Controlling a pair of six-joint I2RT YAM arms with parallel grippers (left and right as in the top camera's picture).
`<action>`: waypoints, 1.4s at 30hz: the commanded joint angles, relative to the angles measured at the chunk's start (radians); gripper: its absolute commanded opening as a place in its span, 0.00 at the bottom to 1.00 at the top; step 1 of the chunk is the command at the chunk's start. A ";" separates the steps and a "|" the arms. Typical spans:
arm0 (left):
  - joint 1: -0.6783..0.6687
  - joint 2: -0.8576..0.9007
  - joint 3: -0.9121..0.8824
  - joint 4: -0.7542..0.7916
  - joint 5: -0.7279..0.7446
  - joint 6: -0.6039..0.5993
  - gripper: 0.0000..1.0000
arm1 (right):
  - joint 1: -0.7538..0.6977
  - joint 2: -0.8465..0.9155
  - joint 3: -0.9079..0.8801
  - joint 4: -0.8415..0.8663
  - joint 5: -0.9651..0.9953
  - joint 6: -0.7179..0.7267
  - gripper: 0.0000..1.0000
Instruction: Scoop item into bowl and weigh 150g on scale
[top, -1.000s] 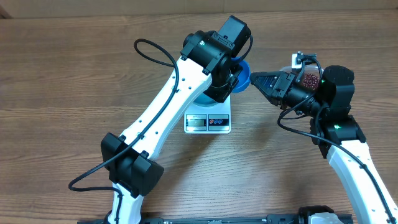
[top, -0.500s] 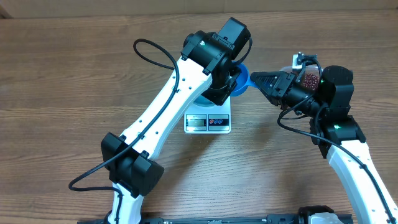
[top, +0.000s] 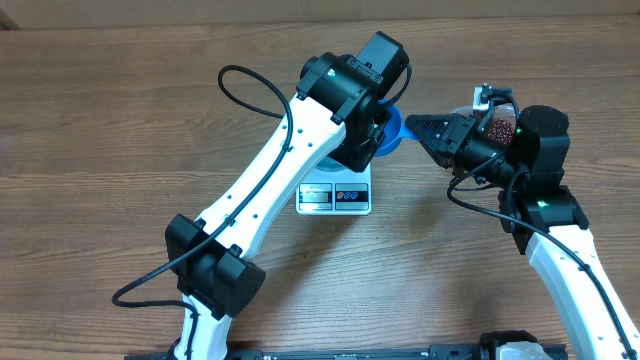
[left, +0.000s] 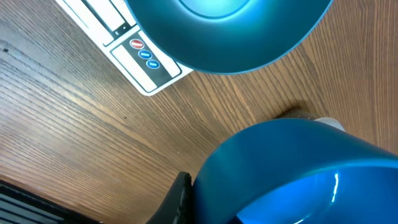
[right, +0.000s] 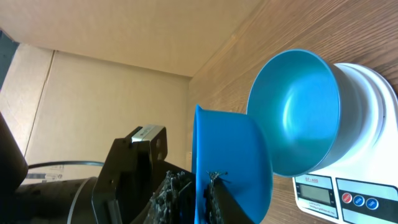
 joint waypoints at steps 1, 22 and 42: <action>-0.017 -0.013 -0.004 -0.002 -0.007 -0.060 0.05 | 0.003 -0.005 0.018 0.002 0.022 0.012 0.15; -0.019 -0.013 -0.004 -0.007 -0.020 -0.102 0.04 | 0.003 -0.005 0.018 -0.014 0.033 0.011 0.04; 0.046 -0.054 0.030 -0.023 -0.031 0.129 0.99 | 0.003 -0.005 0.018 -0.069 0.081 0.002 0.04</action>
